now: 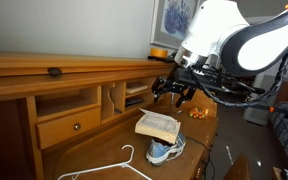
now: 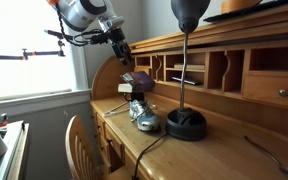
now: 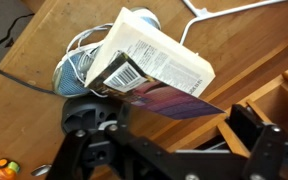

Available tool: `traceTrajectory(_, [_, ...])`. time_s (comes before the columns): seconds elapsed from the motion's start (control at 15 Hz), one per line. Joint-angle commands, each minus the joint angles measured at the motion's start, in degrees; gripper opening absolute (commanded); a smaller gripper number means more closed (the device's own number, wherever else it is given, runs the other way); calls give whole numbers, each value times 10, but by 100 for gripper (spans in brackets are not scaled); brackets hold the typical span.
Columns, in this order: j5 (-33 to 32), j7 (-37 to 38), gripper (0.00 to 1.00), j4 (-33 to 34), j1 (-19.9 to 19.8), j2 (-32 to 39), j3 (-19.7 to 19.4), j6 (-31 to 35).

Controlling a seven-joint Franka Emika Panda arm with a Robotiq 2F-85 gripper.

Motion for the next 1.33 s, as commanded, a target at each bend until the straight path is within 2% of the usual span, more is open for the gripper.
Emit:
traceTrajectory(0.0, [106, -135, 100, -25, 21, -23, -10, 9])
traceTrajectory(0.13, [138, -188, 100, -23, 22, -32, -5, -10])
traceTrajectory(0.4, [117, -229, 100, -24, 12, -56, 13, -61])
traceTrajectory(0.67, [119, -294, 100, -25, 18, -90, 26, -128])
traceTrajectory(0.93, [103, -319, 100, -23, 8, -117, 38, -180])
traceTrajectory(1.27, [85, -335, 100, -29, -12, -147, 41, -200])
